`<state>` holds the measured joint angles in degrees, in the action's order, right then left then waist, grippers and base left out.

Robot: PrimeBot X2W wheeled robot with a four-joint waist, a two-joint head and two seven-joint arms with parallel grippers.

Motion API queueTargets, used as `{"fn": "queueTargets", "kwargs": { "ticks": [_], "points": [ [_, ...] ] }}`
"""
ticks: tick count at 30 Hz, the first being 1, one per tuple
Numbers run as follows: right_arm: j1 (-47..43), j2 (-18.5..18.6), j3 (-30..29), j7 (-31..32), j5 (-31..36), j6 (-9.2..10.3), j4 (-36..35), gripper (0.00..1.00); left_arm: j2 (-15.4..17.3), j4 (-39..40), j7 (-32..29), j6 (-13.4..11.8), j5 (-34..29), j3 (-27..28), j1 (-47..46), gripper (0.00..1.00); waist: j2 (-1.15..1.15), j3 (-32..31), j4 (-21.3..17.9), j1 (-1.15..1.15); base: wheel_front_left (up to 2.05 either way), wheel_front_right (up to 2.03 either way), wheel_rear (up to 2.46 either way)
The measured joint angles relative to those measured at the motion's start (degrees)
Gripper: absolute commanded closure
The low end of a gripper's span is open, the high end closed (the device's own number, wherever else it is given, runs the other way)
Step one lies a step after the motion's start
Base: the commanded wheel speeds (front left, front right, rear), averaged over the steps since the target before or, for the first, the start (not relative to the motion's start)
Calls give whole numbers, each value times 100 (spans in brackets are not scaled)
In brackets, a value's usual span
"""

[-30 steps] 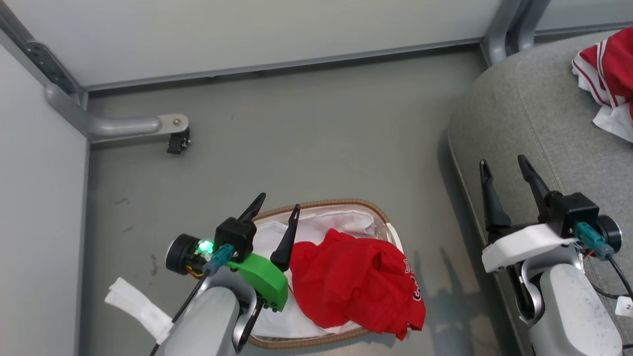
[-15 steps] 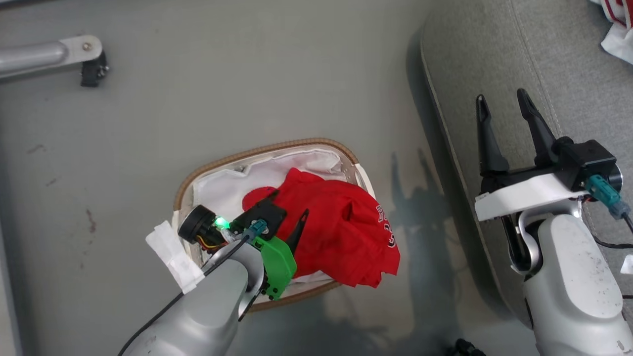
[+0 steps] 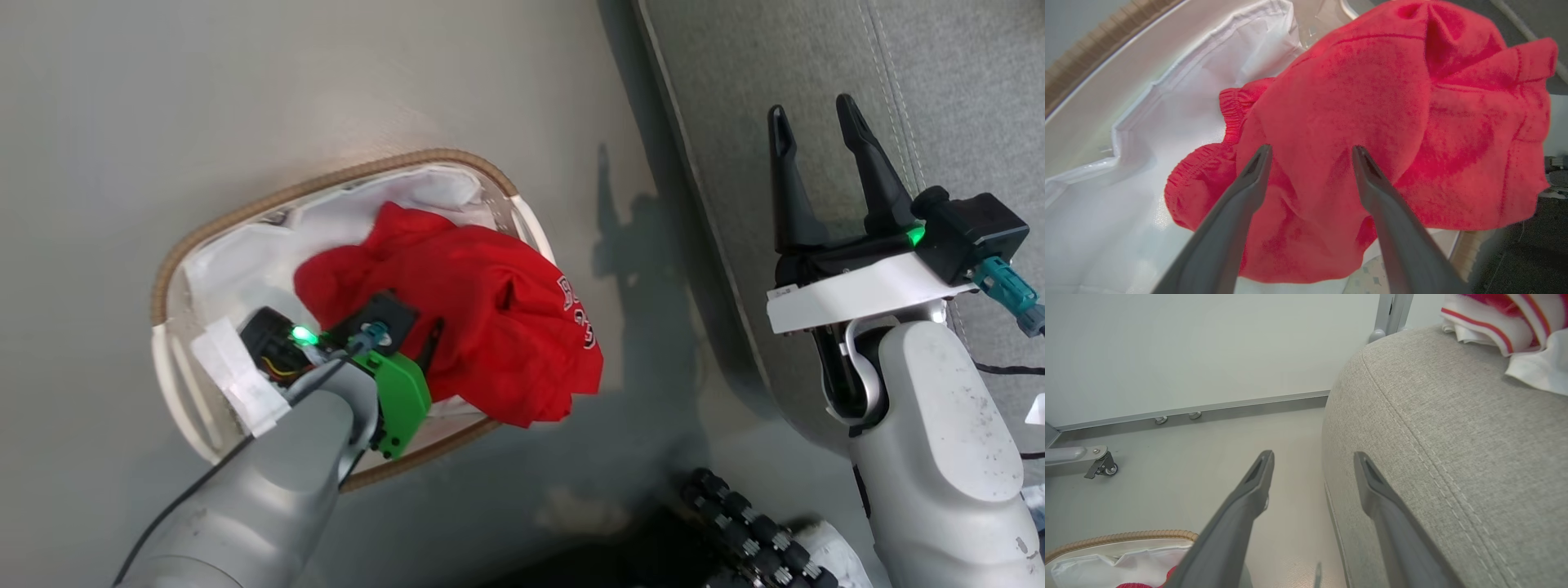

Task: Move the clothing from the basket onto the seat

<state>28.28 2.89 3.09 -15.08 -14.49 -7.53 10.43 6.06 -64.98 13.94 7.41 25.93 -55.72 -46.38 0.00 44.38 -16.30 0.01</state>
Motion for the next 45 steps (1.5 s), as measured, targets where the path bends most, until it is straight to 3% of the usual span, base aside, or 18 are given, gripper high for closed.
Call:
{"fn": "queueTargets", "kwargs": {
  "ticks": [7,8,9,11,12,21,31,45],
  "points": [
    [62,-3,104,0,-138,0,-63,0,80,-191,-62,0,347,-85,-238,0,0,479,-313,0,0,0,0],
    [64,-3,119,0,-162,0,-68,0,82,-202,-104,0,412,-107,-249,4,0,532,-355,0,0,0,0],
    [64,-3,127,0,-169,0,-70,0,82,-213,-133,0,469,-140,-263,22,0,580,-396,0,0,0,0],
    [65,-3,146,0,-174,0,-71,0,82,-222,-186,0,570,-182,-285,81,0,652,-462,0,0,0,0],
    [65,-3,155,0,-179,0,-71,0,84,-226,-221,0,599,-212,-295,100,0,683,-493,0,0,0,0],
    [91,-7,94,0,-99,0,-18,0,111,-234,-136,0,935,-387,-297,100,0,645,-486,0,0,0,0],
    [8,-12,-31,0,335,0,213,0,-37,9,86,0,1129,-338,-86,100,0,31,-196,-1,0,0,0],
    [-728,-14,-354,-1,1059,0,542,0,198,1912,119,-209,523,836,947,100,0,-1495,380,-1,0,0,0]
  ]
}}
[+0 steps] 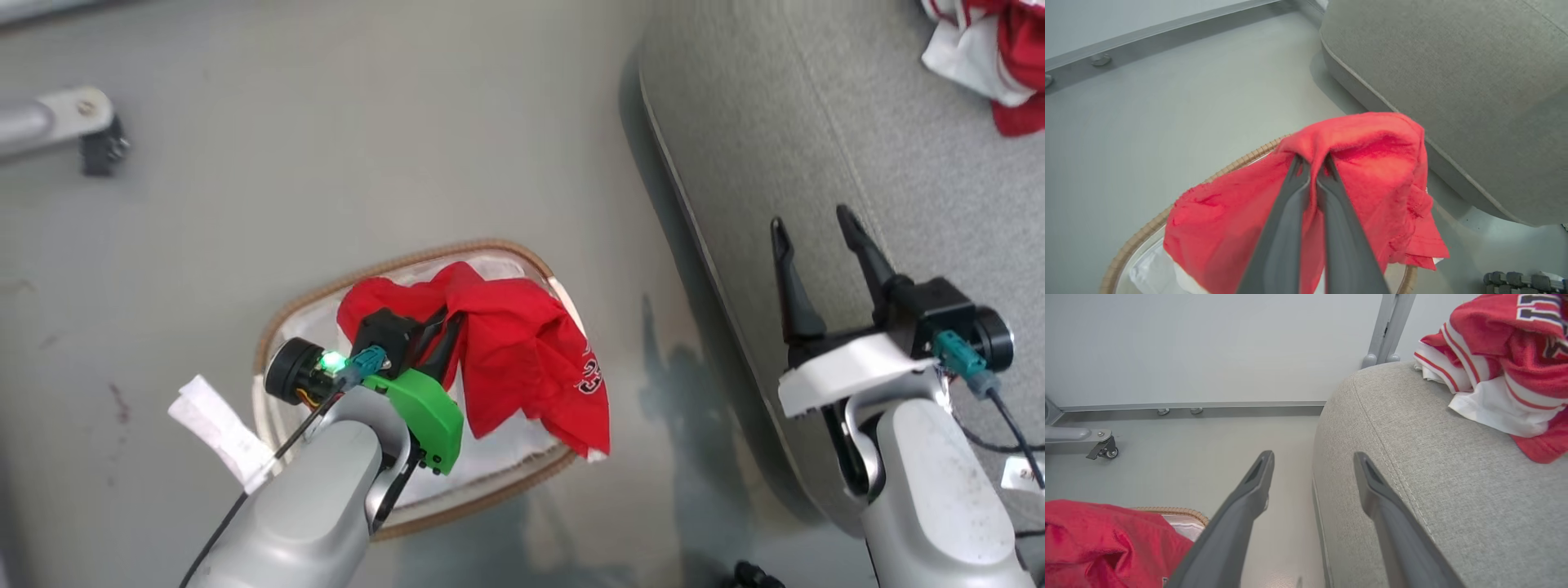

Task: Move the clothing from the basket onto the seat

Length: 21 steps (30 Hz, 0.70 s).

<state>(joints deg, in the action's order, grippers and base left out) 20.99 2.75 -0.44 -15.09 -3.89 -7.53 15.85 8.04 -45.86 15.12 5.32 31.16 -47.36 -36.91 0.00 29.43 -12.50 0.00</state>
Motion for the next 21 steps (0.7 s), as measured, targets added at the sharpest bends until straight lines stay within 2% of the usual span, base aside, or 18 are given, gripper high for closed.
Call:
{"fn": "queueTargets", "kwargs": {
  "ticks": [5,11,21],
  "points": [
    [-371,0,-25,1,112,0,130,0,9,603,0,7,-353,482,271,100,0,-649,213,0,0,0,0],
    [-745,1,27,1,204,0,222,0,-5,1048,1,80,-727,787,349,100,0,-1404,431,0,0,0,0],
    [-943,5,312,1,77,0,297,0,29,1279,0,181,-1093,750,-234,100,0,-2464,732,0,0,0,0]
  ]
}}
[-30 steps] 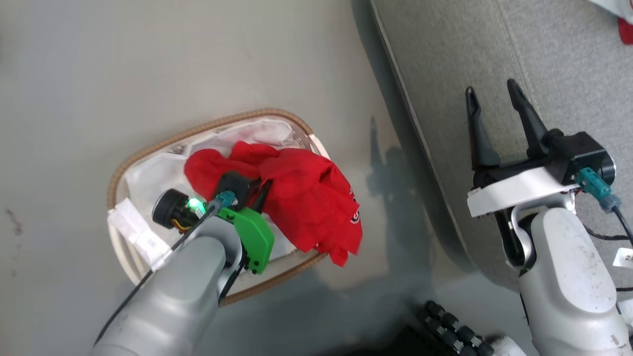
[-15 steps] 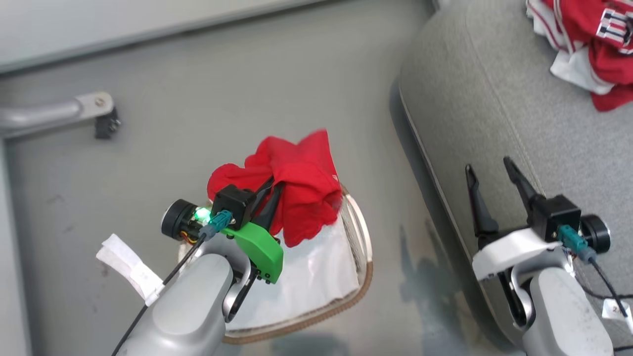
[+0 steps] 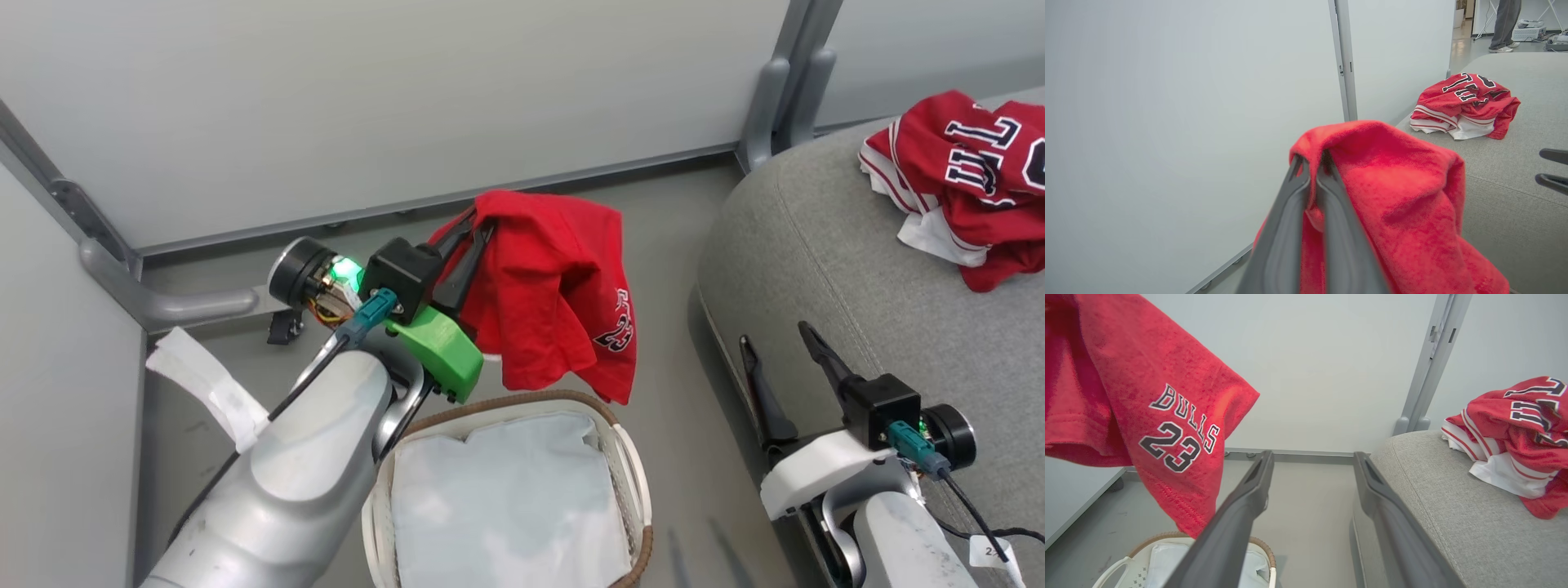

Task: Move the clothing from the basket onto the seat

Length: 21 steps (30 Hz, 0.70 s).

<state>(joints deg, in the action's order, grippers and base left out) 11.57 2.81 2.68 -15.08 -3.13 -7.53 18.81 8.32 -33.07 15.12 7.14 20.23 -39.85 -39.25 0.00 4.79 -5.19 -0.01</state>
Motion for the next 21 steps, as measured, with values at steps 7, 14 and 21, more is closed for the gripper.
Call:
{"fn": "queueTargets", "kwargs": {
  "ticks": [7,14,21],
  "points": [
    [67,-2,266,0,-34,0,21,0,153,100,-1,24,-86,-422,-800,100,0,-413,170,0,0,0,0],
    [130,-2,589,0,-38,0,68,0,271,165,-91,26,42,-705,-1567,100,0,-582,319,0,0,0,0],
    [242,-3,1255,-1,-399,0,46,0,174,177,-92,27,169,-867,-1884,100,0,-659,398,0,0,0,0]
  ]
}}
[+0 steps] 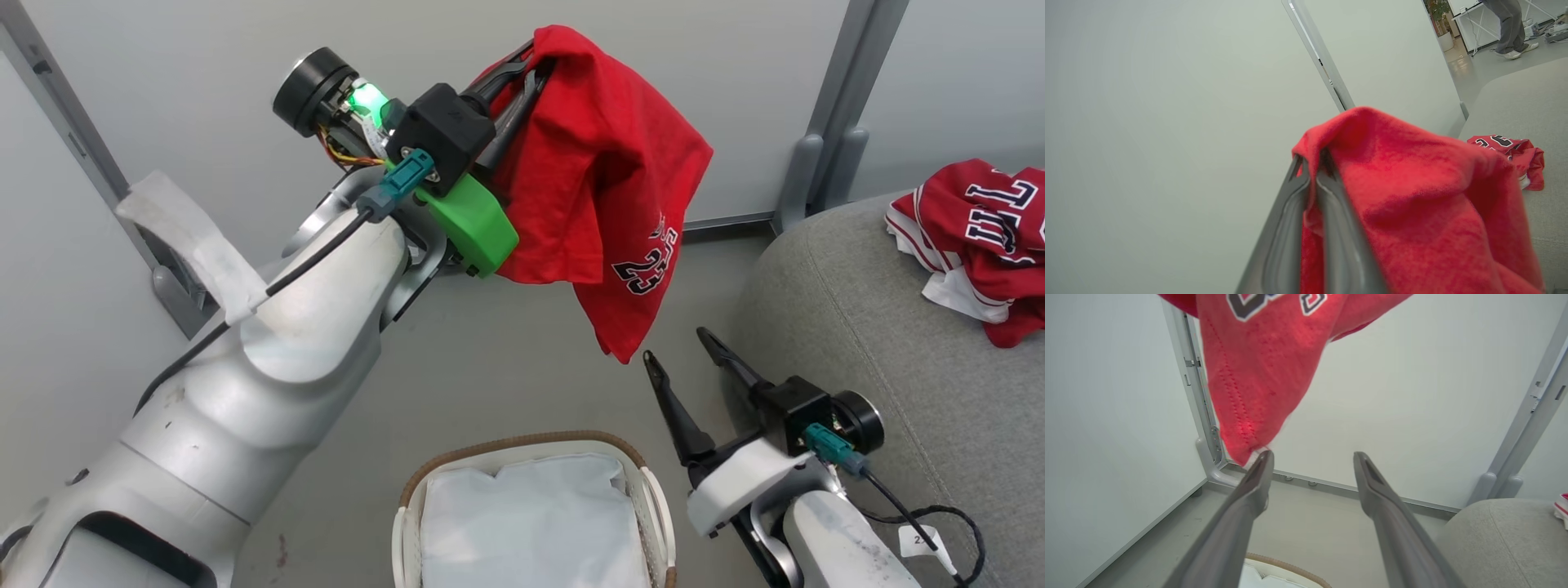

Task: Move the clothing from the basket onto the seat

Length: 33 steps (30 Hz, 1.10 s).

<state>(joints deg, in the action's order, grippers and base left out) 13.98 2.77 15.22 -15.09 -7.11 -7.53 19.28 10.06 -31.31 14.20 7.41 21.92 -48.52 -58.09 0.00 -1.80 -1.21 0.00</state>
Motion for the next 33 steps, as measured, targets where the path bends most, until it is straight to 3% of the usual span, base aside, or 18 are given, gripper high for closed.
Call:
{"fn": "queueTargets", "kwargs": {
  "ticks": [8,20,21,22,23,24,33],
  "points": [
    [171,-5,423,1,-573,0,-52,0,-108,151,5,8,98,-238,-101,100,0,-52,127,0,0,0,0],
    [959,0,129,1,-356,0,353,0,-179,568,5,8,260,-475,-74,100,0,-38,332,0,0,0,0],
    [1023,-1,96,1,-358,0,354,16,-171,582,-1,8,283,-477,-48,100,0,-32,346,0,0,0,0],
    [1063,-1,70,1,-369,0,345,58,-158,583,-2,8,293,-477,-21,100,0,-26,356,0,0,0,0],
    [1095,0,44,1,-383,0,342,73,-144,580,-2,3,320,-474,24,100,0,-19,366,0,0,0,0],
    [1106,0,22,1,-385,0,334,99,-120,563,-2,-15,337,-467,70,100,0,-13,372,0,0,0,0],
    [923,1,-182,0,-333,0,152,100,124,308,9,-123,606,-315,528,100,0,42,341,0,0,0,0]
  ]
}}
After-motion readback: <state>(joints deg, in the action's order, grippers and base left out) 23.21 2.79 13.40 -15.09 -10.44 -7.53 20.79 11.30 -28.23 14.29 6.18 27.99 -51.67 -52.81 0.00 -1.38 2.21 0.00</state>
